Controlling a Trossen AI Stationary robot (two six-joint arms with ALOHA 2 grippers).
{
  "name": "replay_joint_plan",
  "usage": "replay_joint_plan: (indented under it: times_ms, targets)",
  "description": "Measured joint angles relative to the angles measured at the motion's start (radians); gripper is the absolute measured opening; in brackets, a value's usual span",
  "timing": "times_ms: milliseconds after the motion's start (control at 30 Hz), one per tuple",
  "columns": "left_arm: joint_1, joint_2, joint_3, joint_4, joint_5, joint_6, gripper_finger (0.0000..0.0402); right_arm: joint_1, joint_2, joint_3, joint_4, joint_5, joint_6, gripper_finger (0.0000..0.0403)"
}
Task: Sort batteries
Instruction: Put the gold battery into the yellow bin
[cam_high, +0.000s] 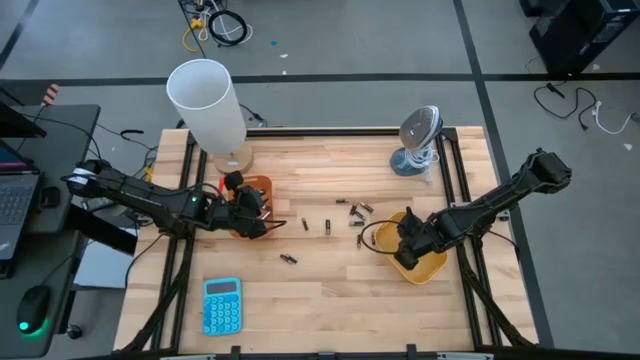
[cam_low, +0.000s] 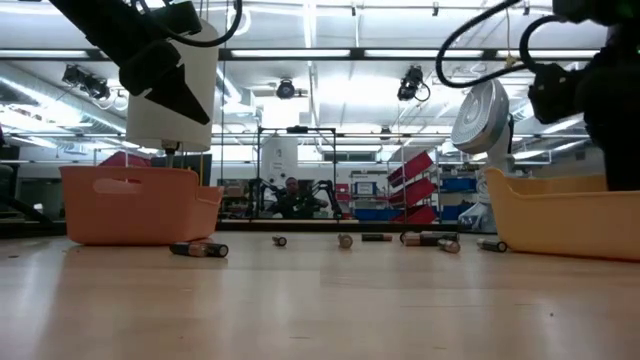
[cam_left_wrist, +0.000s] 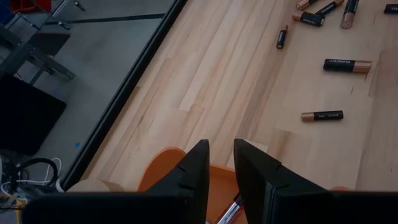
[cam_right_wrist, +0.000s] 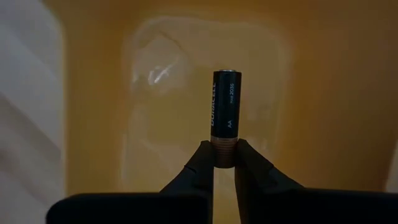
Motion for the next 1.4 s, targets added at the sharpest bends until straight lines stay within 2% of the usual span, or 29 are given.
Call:
replay_joint_plan:
  times_ms: [533,867,1400]
  targets:
    - [0.000,0.000,0.000,0.000,0.000,0.000,0.0076,-0.017,0.001,-0.035,0.045,0.080,0.009,0.0036]
    - [0.000,0.000,0.000,0.000,0.000,0.000,0.0076,-0.043,0.003,-0.035,0.087,0.080,-0.031,0.0040]
    - [0.000,0.000,0.000,0.000,0.001,0.000,0.0076,-0.043,0.128,-0.034,0.128,0.070,-0.065,0.0041]
